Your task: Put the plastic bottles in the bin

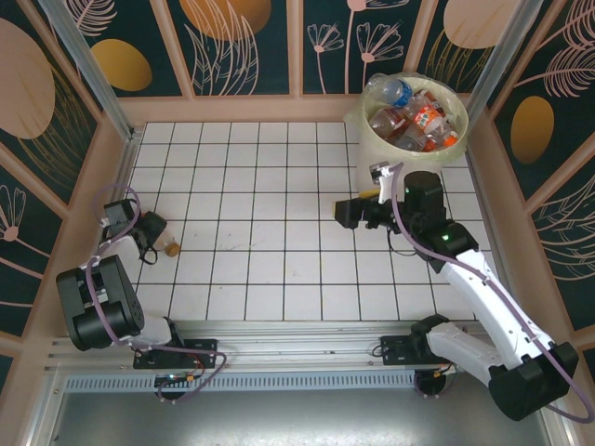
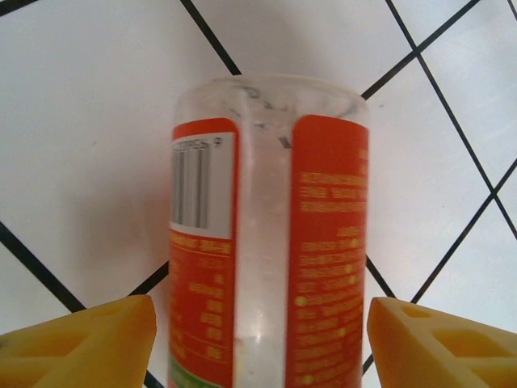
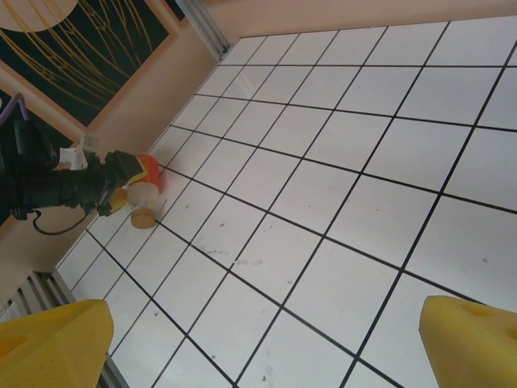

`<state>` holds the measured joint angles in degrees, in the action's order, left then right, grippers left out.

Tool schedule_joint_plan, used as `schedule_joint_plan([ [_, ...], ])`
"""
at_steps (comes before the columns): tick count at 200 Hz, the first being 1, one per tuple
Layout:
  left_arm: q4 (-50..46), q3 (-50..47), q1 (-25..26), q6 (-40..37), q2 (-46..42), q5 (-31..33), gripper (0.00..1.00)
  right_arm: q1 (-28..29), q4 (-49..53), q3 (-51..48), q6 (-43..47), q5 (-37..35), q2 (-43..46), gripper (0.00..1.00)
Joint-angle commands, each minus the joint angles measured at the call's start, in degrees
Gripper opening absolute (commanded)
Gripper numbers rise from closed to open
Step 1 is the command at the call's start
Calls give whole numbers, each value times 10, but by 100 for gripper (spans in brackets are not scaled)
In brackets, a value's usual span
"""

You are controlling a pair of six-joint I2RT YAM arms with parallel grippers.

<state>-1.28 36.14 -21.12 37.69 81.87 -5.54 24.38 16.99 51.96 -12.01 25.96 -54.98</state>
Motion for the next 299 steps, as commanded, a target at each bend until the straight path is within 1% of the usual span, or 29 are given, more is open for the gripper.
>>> schedule_joint_plan([
  [1, 24, 3, -5, 0, 2, -14, 63, 5, 8, -10, -5, -11, 14, 98],
  [14, 29, 1, -4, 1, 0, -20, 63, 5, 5, -15, -7, -10, 15, 98],
  [28, 40, -3, -4, 0, 0, -36, 55, 6, 0, -20, -10, -7, 16, 98],
  [64, 67, -18, -4, 5, -14, -94, 54, 5, -20, -37, -27, 7, 18, 98],
  [77, 80, -27, -3, 11, -27, -126, 55, 5, -36, -47, -43, 30, 15, 98],
  [99, 89, -38, 10, 19, -52, -177, 55, 6, -72, -64, -71, 94, 3, 98],
  [114, 82, -35, 43, 24, -68, -194, 55, 8, -101, -74, -83, 140, -8, 97],
  [128, 95, -38, 79, 51, -85, -212, 55, 13, -123, -80, -91, 169, -22, 97],
  [151, 131, -44, 144, 114, -110, -225, 55, 37, -157, -83, -111, 181, -51, 96],
  [173, 180, -52, 207, 182, -137, -219, 54, 66, -199, -80, -147, 171, -86, 94],
  [177, 190, -54, 217, 194, -142, -216, 54, 80, -207, -78, -152, 169, -93, 94],
  [203, 248, -57, 286, 261, -155, -204, 54, 134, -237, -58, -173, 127, -140, 94],
  [212, 266, -57, 312, 277, -154, -199, 54, 149, -250, -51, -180, 118, -157, 94],
  [234, 276, -45, 367, 295, -157, -167, 54, 181, -272, -33, -191, 101, -191, 93],
  [266, 305, -33, 435, 336, -154, -130, 54, 199, -295, -13, -207, 81, -225, 93],
  [281, 323, -31, 458, 354, -154, -117, 54, 205, -293, -2, -208, 69, -239, 92],
  [299, 316, -21, 478, 355, -151, -106, 54, 208, -290, 6, -209, 53, -249, 90],
])
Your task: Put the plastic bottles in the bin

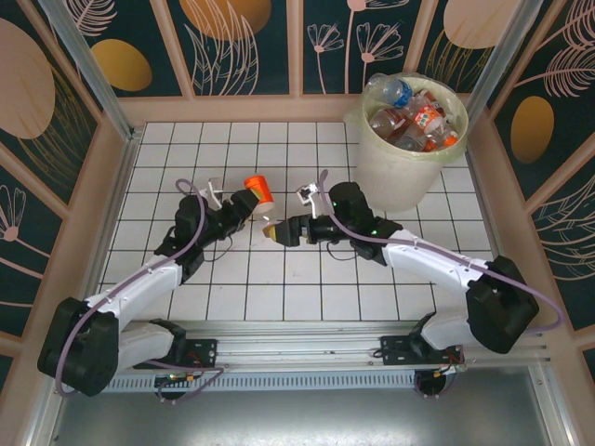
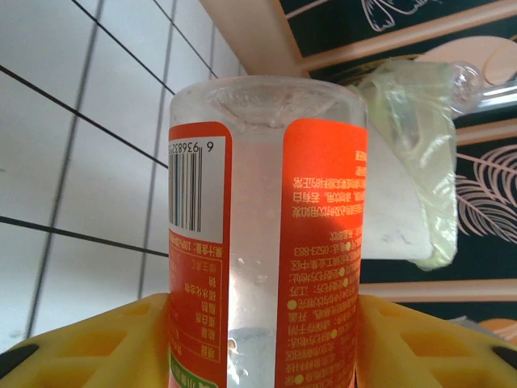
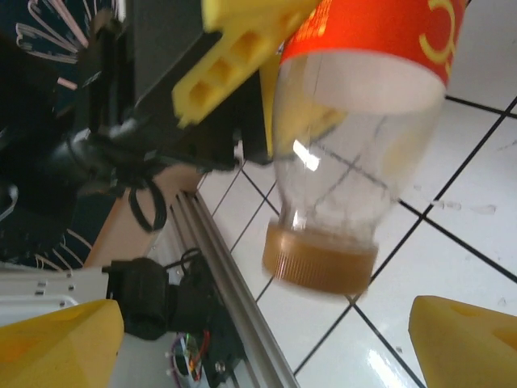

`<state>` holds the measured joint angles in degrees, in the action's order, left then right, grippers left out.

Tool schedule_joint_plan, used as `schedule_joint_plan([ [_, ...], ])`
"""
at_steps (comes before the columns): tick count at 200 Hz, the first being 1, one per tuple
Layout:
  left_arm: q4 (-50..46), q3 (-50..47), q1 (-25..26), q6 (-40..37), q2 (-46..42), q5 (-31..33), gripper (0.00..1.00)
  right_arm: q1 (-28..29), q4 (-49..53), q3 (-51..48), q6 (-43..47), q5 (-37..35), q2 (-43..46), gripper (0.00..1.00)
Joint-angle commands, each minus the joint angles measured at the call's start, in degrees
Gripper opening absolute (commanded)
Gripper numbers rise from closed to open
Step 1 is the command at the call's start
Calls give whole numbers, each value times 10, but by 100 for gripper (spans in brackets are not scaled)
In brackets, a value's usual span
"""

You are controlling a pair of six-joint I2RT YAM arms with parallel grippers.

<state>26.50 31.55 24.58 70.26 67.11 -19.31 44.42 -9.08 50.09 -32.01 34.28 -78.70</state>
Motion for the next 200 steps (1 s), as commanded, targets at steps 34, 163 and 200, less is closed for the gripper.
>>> schedule_joint_plan([
  [34, 58, 22, 36, 46, -2, 36, 54, 7, -24, 32, -10, -44, -27, 86],
  [163, 65, 25, 52, 40, 13, 34, 56, 7, -9, 39, -6, -52, -35, 39],
  [200, 53, 47, 52, 20, 13, 28, 96, 2, 9, 31, -4, -73, -4, 37],
])
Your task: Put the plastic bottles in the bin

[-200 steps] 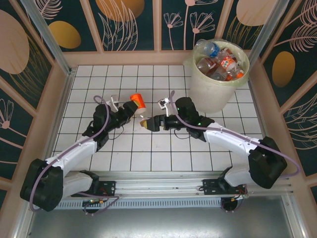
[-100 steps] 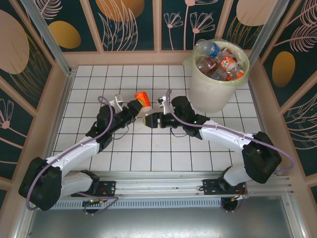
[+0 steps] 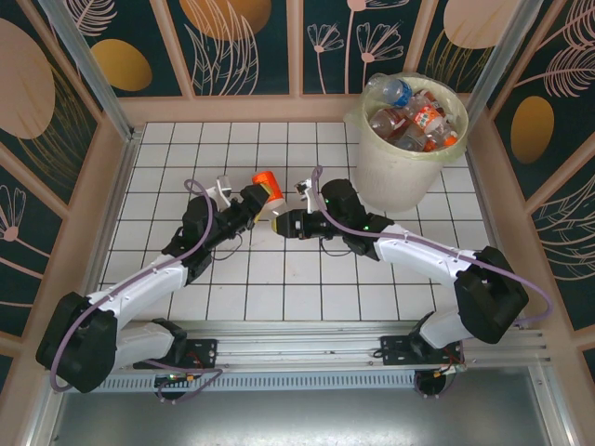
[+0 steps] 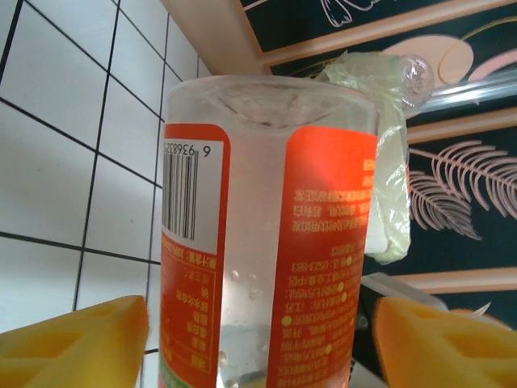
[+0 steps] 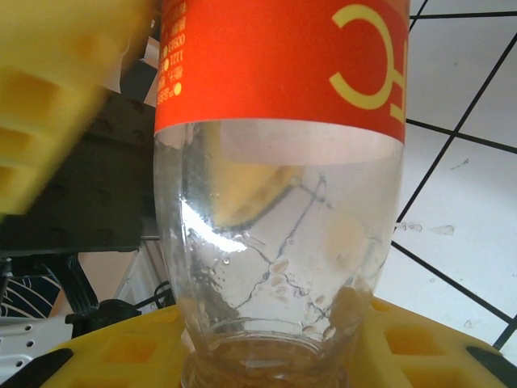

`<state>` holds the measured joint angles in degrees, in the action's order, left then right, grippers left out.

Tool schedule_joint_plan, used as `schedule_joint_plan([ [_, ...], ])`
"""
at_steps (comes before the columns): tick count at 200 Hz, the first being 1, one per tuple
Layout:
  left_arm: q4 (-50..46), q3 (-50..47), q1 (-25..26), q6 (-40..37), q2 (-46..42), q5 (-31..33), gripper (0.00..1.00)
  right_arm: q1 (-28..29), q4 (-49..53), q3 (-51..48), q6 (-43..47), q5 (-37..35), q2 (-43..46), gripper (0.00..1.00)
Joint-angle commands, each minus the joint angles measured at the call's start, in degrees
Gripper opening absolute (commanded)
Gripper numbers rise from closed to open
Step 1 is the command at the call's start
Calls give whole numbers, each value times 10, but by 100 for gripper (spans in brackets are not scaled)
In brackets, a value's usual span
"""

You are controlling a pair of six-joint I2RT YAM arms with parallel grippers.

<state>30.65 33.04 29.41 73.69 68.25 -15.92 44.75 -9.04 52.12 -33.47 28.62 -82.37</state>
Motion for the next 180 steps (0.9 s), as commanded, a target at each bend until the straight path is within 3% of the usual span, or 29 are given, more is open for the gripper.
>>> schedule_joint_plan([
  [1, 10, 34, 4, -17, 1, -7, 97, -2, 10, 11, 11, -17, 33, 37],
  [41, -110, 102, 4, -127, -30, -23, 99, -47, 106, 23, 48, -64, 112, 36],
  [64, -170, 134, 4, -208, -60, -43, 98, -105, 173, 32, 77, -71, 166, 37],
  [92, -318, 219, 4, -351, -62, -97, 99, -179, 271, 99, 151, -91, 213, 37],
  [140, -502, 284, 4, -539, -92, -127, 99, -297, 448, 271, 304, -89, 173, 37],
  [166, -495, 250, 4, -561, -113, -153, 99, -325, 505, 360, 351, -76, 128, 38],
  [180, -477, 231, 4, -555, -121, -165, 99, -327, 549, 418, 372, -125, 91, 38],
])
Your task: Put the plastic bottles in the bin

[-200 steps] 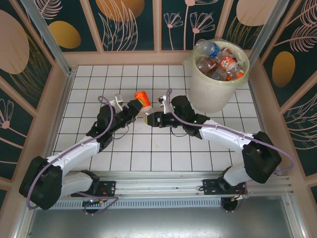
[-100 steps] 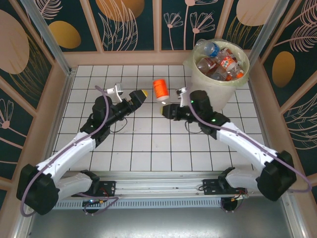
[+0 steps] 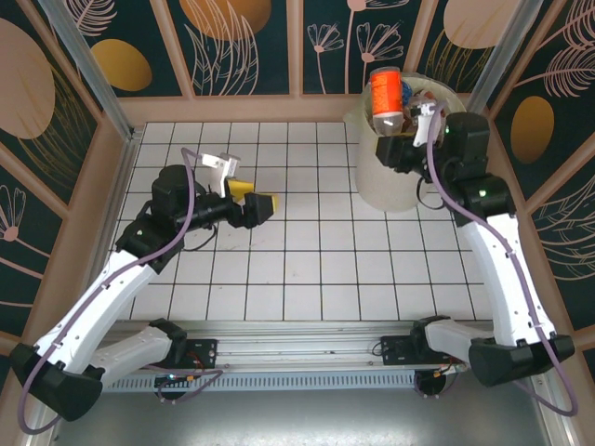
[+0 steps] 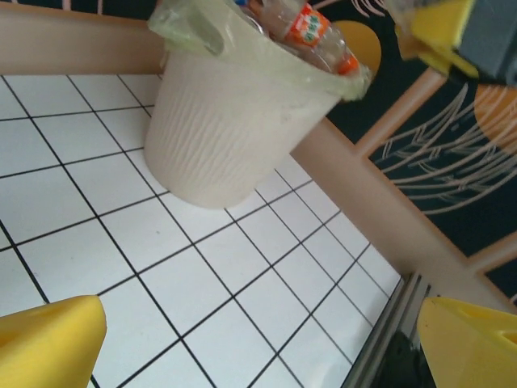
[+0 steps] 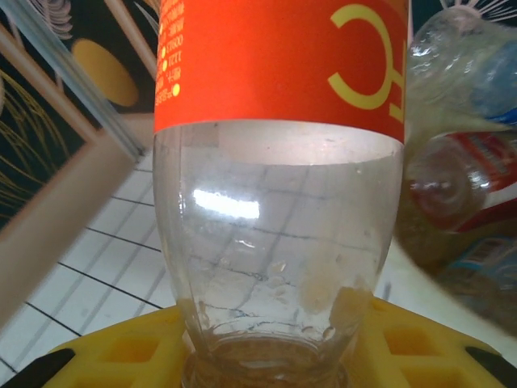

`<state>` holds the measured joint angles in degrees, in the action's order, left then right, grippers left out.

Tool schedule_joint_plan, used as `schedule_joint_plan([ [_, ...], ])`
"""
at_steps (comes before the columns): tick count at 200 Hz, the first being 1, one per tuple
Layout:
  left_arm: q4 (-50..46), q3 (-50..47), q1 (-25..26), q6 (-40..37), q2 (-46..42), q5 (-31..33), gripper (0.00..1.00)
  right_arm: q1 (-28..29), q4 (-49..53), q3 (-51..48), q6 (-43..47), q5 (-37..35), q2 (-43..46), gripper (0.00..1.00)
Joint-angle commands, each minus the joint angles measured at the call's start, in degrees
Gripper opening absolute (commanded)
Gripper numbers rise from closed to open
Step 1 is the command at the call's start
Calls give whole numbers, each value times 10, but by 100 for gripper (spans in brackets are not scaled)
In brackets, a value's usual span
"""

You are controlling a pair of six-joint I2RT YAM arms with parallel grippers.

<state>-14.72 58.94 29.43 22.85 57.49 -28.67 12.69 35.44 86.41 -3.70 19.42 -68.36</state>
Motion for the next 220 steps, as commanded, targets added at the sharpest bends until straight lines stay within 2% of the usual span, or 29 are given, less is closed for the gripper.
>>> schedule_joint_plan([
  [1, -22, -29, 4, -46, -14, -38, 99, -7, 108, 79, 75, -37, -52, 38],
  [19, -11, -53, 3, -42, -19, -33, 99, -12, 153, 137, 91, -110, -98, 38],
  [60, 8, -71, 4, -36, -23, -24, 99, -24, 169, 176, 102, -185, -140, 38],
  [107, 23, -87, 4, -25, -21, -22, 99, -28, 161, 168, 103, -217, -160, 40],
  [191, 53, -123, 4, -3, -33, -25, 99, -31, 140, 179, 91, -216, -210, 43],
  [220, 58, -128, 4, 0, -34, -26, 99, -31, 140, 192, 70, -222, -228, 51],
])
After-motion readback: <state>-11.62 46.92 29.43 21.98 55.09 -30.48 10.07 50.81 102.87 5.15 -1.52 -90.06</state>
